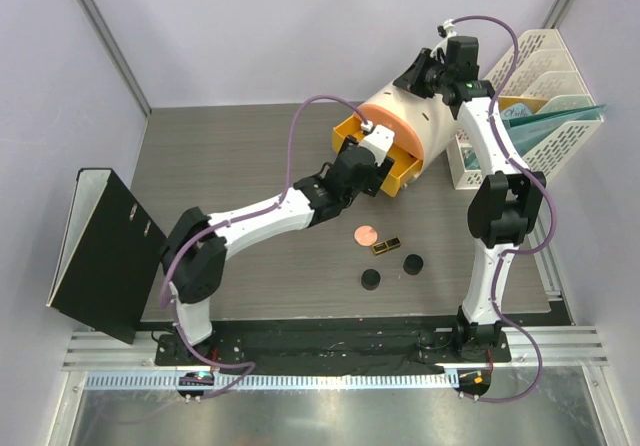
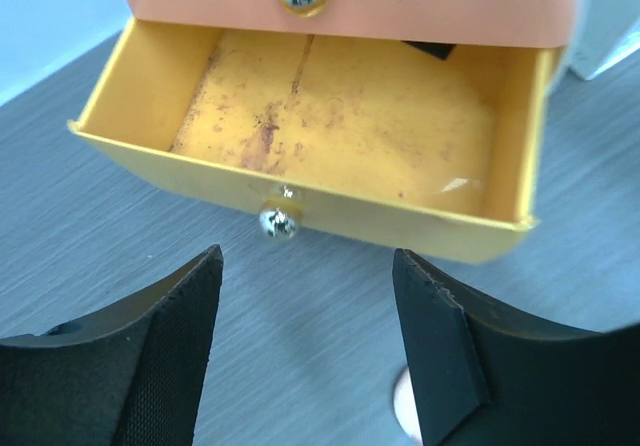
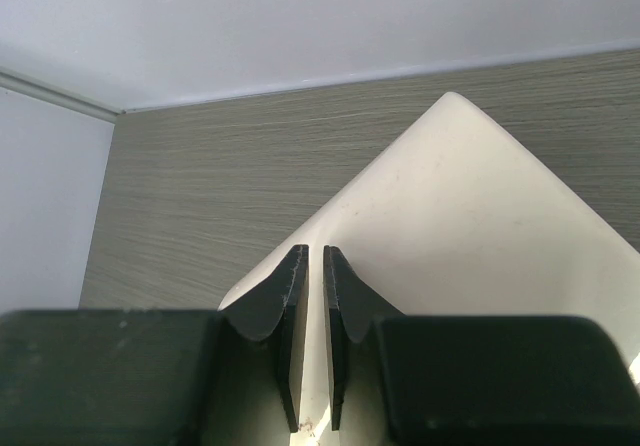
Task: Organize the makeup
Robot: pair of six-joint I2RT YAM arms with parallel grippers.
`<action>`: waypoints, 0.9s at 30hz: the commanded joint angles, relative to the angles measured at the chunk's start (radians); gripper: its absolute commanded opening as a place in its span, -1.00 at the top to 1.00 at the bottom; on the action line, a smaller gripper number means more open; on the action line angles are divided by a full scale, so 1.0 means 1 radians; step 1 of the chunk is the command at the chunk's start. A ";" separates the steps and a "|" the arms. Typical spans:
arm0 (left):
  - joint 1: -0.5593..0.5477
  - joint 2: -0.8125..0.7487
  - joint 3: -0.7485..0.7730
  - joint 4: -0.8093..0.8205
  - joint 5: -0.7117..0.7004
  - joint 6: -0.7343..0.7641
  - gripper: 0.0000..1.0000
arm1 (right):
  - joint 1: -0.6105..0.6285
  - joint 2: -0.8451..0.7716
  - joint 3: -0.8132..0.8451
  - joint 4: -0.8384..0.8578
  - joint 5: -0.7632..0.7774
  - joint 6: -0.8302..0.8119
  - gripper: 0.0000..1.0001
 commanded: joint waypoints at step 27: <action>-0.148 -0.095 -0.142 -0.523 0.692 0.108 -0.32 | -0.011 0.014 -0.098 -0.170 0.020 -0.029 0.63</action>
